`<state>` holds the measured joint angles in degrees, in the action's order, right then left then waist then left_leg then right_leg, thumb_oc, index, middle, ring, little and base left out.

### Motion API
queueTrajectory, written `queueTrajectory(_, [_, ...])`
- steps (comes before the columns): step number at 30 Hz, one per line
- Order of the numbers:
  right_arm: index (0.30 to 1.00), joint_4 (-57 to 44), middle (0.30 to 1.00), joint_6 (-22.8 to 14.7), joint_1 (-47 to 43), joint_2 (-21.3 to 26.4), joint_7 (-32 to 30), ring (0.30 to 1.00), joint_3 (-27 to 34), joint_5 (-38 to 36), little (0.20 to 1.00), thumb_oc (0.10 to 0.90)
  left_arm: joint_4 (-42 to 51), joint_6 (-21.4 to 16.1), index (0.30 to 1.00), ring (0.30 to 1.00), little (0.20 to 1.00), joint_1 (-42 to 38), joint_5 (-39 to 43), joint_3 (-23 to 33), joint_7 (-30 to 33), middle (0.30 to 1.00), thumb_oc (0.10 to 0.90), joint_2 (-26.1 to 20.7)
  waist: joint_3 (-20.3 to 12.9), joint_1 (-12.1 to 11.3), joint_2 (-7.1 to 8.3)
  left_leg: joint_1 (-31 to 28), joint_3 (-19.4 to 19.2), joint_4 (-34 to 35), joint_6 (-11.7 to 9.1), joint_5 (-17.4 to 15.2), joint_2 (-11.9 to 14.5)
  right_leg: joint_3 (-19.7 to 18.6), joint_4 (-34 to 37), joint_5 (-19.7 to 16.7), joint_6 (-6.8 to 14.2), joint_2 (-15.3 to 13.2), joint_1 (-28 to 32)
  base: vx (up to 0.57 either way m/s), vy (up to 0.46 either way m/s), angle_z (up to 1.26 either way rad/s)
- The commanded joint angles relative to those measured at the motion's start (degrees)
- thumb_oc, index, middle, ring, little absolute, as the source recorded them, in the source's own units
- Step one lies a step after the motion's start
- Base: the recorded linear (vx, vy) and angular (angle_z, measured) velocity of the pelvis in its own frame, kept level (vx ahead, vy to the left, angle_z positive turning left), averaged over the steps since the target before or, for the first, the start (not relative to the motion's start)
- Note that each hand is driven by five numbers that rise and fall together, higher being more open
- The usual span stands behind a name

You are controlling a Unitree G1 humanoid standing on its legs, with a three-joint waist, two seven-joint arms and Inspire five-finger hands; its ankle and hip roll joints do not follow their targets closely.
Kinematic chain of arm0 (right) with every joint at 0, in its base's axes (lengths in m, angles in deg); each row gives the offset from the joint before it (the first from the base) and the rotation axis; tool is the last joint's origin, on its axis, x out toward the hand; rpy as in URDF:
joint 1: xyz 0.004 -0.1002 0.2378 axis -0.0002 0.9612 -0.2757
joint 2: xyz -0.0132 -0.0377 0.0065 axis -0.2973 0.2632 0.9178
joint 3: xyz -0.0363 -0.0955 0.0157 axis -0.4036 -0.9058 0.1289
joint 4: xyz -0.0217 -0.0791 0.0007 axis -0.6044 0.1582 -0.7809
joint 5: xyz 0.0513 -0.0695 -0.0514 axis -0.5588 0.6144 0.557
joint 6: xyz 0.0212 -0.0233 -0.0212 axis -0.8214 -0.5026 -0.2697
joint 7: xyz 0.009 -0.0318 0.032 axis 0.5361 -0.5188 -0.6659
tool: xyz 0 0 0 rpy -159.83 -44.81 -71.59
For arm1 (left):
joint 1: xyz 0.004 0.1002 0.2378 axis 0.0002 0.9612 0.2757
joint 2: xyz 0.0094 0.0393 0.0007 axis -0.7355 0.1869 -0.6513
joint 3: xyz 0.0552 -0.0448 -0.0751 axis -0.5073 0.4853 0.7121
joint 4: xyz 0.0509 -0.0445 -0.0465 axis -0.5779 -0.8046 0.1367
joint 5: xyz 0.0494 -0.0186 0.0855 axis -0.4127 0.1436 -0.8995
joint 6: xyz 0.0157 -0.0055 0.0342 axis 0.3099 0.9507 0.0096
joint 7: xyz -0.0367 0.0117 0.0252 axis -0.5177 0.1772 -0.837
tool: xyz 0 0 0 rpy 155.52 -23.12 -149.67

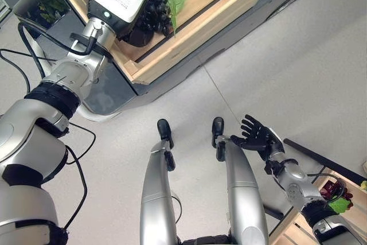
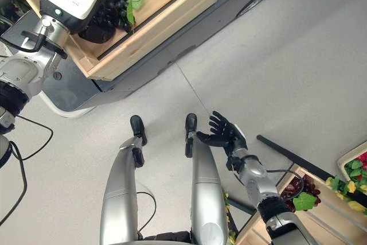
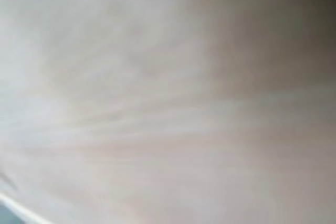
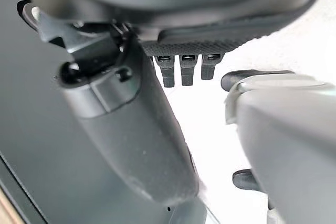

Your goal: Pick up the fruits from the basket on one side to the basket on the other side

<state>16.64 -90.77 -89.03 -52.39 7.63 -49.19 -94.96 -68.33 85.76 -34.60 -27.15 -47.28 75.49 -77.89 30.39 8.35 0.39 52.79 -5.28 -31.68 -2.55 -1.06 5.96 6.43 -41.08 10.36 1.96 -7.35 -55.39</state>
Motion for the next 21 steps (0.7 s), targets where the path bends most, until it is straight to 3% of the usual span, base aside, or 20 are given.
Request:
queueTrajectory(1, [0.9,-5.0,0.9,-3.1,0.7,0.0,-1.4,0.9,-0.8,-3.8,0.9,0.8,-6.5,4.1,0.9,0.9,0.9,-3.8,-0.4,2.5,-4.1,0.9,0.8,-1.2,-0.6,1.1,1.96,-0.6,-2.0,-3.1,4.0,-5.7,-2.3,-2.1,7.0,-5.8,-0.8,2.4,1.9,0.0,0.0,0.0])
queueTrajectory(4, [0.9,-5.2,0.9,-3.3,0.9,0.2,-1.5,0.9,-0.4,-4.0,0.9,0.8,-6.4,2.9,0.9,0.9,0.9,-4.2,-0.1,1.4,-8.7,0.9,0.8,-0.8,-0.6,1.2,1.74,-0.4,-2.1,-3.2,3.9,-5.9,-2.4,-2.1,7.1,-5.9,-0.7,2.3,1.8,0.0,0.0,0.0])
queueTrajectory(5, [0.9,-5.4,0.9,-3.1,1.0,0.3,-2.0,0.9,-0.1,-3.9,0.9,0.8,-6.2,2.3,0.702,0.702,0.702,-4.2,1.2,0.6,-12.3,0.702,0.668,-0.6,-0.6,1.3,1.53,-0.4,-2.1,-3.5,4.0,-6.1,-2.6,-2.1,7.0,-5.9,-0.6,2.2,1.7,0.0,0.0,0.0])
queueTrajectory(6, [0.9,-5.5,0.9,-2.9,0.9,0.2,-2.2,0.9,-0.1,-3.7,0.9,0.8,-6.2,2.1,0.3,0.3,0.3,-4.1,1.7,0.3,-13.2,0.3,0.4,-0.4,-0.6,1.4,1.46,-0.4,-2.2,-3.5,4.0,-6.2,-2.6,-2.2,7.0,-5.9,-0.5,2.2,1.7,0.01,0.016,0.03])
queueTrajectory(10, [0.9,-5.7,0.9,-3.3,1.2,0.5,-2.2,0.9,0.3,-3.8,0.9,0.8,-4.9,-0.5,0.3,0.3,0.3,-3.5,4.5,0.0,-16.8,0.3,0.4,-0.2,-0.6,1.5,1.32,-0.6,-2.5,-3.3,4.3,-6.3,-2.6,-2.3,7.1,-5.9,-0.5,2.2,1.7,0.0,0.0,0.0])
queueTrajectory(16, [0.9,-5.8,0.9,-4.4,2.8,1.0,-1.3,0.9,1.6,-4.4,0.9,0.8,-2.6,-8.4,0.3,0.3,0.3,-3.0,10.1,0.1,-22.3,0.3,0.4,-0.8,-0.6,1.6,1.23,-2.7,-2.7,-3.4,4.5,-6.8,-2.7,-2.4,6.7,-5.5,-0.2,2.3,3.6,0.0,-0.001,-0.02])
queueTrajectory(21, [0.9,-6.4,0.9,-4.3,3.0,0.9,-1.8,0.9,2.6,-5.0,0.9,0.8,-1.4,-12.5,0.3,0.3,0.3,-2.7,11.4,0.8,-24.6,0.3,0.4,-1.2,-0.6,1.6,1.4,-5.0,-2.9,-2.7,4.5,-6.7,-2.6,-1.9,7.0,-5.3,-0.3,2.3,6.0,0.0,0.0,0.0])
